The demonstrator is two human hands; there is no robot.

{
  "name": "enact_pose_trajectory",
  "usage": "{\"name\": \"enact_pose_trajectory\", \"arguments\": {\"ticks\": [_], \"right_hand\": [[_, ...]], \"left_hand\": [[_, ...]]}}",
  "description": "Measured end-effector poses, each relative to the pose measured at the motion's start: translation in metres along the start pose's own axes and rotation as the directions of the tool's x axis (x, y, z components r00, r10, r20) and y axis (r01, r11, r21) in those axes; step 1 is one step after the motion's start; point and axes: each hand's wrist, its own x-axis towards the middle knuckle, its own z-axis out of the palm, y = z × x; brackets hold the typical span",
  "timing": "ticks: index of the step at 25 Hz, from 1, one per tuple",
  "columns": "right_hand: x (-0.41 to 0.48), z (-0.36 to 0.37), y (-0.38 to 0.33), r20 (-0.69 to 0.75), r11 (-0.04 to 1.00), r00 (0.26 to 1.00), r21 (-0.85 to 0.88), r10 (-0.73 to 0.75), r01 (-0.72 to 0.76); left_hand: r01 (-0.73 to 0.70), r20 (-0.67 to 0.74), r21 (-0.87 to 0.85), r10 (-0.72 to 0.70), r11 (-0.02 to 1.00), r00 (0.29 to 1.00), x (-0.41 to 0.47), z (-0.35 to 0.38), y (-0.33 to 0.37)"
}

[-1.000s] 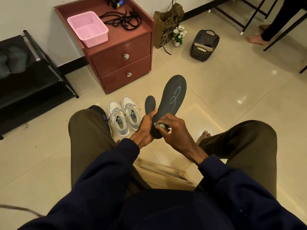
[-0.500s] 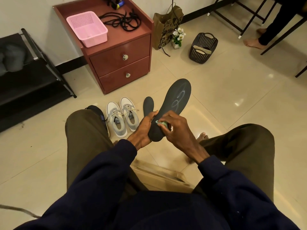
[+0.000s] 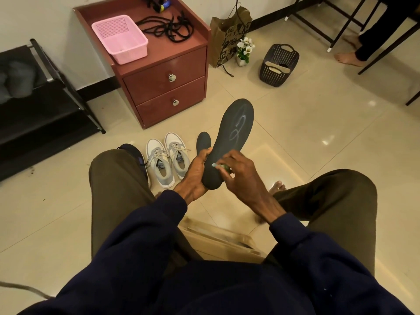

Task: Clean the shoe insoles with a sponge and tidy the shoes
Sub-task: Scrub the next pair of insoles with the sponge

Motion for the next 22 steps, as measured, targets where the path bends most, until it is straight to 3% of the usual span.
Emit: {"name": "enact_pose_trajectory", "arguments": {"ticks": [3,5,8,11,13,16,18,22], "right_hand": [[0.008,-0.014,0.032,-0.206,0.978,0.960,-0.051,0.189,-0.203],[0.004,-0.015,0.031,-0.245,0.970,0.940,0.008,0.239,-0.245],[-0.007,-0.001,-0.004,-0.068,0.995,0.997,0.088,0.047,-0.041],[0.003,0.000,-0.001,0.017,0.995,0.995,-0.004,-0.096,0.096],[0.013,-0.009,0.019,-0.099,0.994,0.995,-0.110,0.011,-0.022],[0.011,-0.020,0.035,-0.218,0.978,0.964,-0.107,0.155,-0.181],[0.006,-0.011,0.019,-0.175,0.988,0.978,-0.078,0.116,-0.131],[-0.009,0.009,-0.028,0.070,0.988,0.990,0.100,-0.125,0.118]], "left_hand": [[0.022,0.052,0.073,-0.026,0.997,0.998,-0.001,0.003,-0.001],[0.024,0.054,0.080,-0.029,0.996,0.998,-0.001,0.004,-0.003],[0.022,0.009,0.027,-0.022,0.999,1.000,-0.003,0.003,-0.001],[0.047,0.025,0.023,-0.048,0.999,0.999,-0.006,0.002,0.002],[0.084,0.051,0.103,-0.090,0.991,0.995,-0.009,0.005,0.004],[0.119,0.116,0.210,-0.146,0.970,0.983,-0.012,0.007,0.001],[0.127,0.081,0.185,-0.144,0.974,0.986,-0.012,0.009,0.001],[0.126,0.057,0.003,-0.126,0.992,0.990,-0.010,0.003,0.007]]}}
